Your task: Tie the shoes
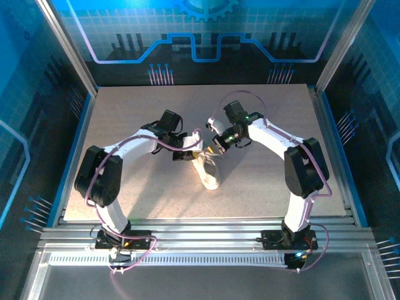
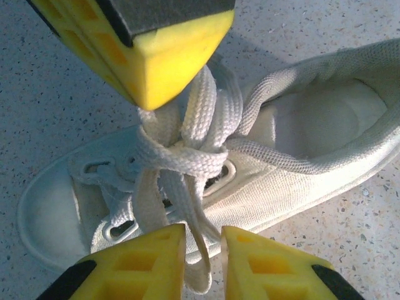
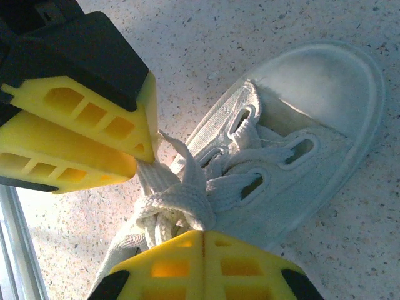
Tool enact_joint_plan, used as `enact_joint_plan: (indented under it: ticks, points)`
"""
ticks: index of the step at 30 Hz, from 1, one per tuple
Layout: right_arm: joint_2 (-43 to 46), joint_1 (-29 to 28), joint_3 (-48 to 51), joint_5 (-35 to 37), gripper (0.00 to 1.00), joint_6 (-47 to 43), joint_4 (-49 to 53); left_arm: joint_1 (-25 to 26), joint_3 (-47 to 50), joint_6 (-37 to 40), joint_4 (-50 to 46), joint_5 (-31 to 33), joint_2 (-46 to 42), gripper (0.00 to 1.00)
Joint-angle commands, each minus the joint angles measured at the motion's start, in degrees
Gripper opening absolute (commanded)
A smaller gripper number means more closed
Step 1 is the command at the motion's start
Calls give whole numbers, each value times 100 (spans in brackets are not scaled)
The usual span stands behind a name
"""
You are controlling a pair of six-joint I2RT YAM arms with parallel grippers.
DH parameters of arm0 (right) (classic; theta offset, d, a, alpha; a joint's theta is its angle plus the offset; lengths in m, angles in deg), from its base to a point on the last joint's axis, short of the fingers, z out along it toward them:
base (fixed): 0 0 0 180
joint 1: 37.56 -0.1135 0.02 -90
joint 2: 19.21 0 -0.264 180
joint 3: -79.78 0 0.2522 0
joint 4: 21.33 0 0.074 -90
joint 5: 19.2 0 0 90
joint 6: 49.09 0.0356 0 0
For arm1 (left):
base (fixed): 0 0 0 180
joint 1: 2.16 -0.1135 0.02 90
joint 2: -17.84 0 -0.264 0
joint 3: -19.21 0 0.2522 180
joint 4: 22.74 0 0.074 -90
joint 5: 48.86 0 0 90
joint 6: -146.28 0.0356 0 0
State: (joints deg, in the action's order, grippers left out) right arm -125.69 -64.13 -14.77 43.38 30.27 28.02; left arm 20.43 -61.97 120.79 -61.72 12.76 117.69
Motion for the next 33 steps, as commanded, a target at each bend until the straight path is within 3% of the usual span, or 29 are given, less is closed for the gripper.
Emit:
enact_joint_plan:
  ticks: [1,17,33]
  points:
    - [-76,-50,-94,0,4,-114,176,15,-88,96,-111,33,31,23]
    - [-110,-50,-120,0,4,-100,194,-131,53,279,-221,11,-98,19]
    - [-140,-68,-170,17,4,-72,237,91,-102,333,-175,-11,181,22]
